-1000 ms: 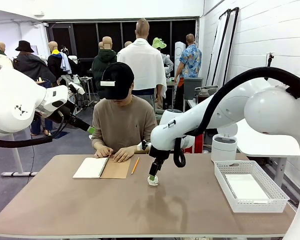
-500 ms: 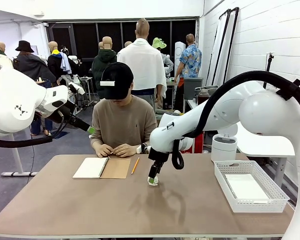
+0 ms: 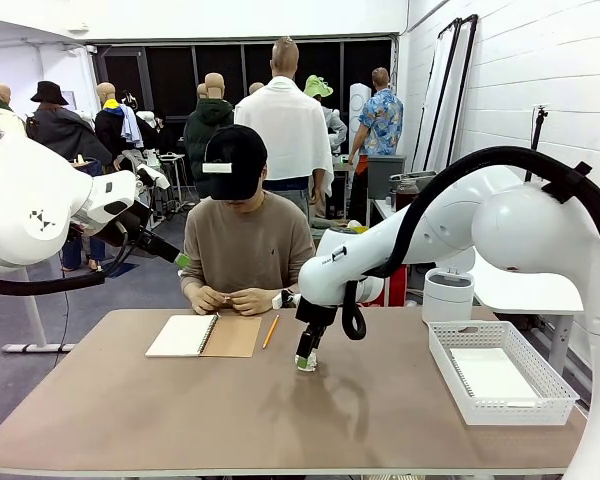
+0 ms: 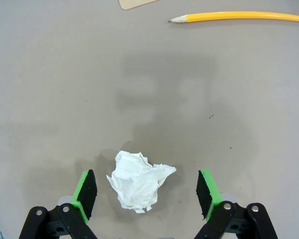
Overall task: Sort the paper based on its condition.
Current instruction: If a person hands you a paper, place it in the Organizing basket , and if it's crumpled, put it in the Trash can.
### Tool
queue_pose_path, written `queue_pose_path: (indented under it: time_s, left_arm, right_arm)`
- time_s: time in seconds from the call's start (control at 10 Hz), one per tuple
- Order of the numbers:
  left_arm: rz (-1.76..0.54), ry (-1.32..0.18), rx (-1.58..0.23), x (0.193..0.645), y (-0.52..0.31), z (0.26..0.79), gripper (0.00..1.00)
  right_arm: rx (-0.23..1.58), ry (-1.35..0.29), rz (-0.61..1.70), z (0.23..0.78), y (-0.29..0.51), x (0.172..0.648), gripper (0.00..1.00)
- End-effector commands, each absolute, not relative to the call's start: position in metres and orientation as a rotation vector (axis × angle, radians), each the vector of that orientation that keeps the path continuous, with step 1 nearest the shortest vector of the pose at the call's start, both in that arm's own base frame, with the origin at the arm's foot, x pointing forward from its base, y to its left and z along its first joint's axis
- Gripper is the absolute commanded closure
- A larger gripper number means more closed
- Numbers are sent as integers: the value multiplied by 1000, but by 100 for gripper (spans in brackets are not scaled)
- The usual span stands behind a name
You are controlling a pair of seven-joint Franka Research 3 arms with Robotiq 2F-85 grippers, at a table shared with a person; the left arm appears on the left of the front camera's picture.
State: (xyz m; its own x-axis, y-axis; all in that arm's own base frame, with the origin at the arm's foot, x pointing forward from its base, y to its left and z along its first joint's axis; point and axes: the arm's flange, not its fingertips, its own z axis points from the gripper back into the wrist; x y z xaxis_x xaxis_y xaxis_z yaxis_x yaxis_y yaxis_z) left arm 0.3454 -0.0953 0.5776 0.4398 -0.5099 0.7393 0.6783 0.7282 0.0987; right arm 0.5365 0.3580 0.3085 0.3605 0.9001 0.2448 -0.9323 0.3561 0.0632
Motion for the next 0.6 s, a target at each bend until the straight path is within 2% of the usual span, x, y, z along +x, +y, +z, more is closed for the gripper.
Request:
queue_pose_path:
  time_s: [0.0, 0.1, 0.2, 0.4, 0.5]
  left_arm:
    - [-755, -830, -235, 345, -94, 577, 0]
    - [-755, -830, -235, 345, -94, 577, 0]
    - [-755, -830, -235, 345, -94, 577, 0]
    - [-755, -830, -235, 345, -94, 577, 0]
    - [-755, -830, -235, 345, -94, 577, 0]
  right_arm:
    - [201, -140, 1190, 310, 360, 543, 0]
    - [192, -137, 1184, 310, 360, 544, 20]
    - [186, -135, 1171, 310, 360, 544, 32]
    - [191, -135, 1178, 310, 361, 545, 32]
    - [197, -141, 1179, 309, 362, 546, 51]
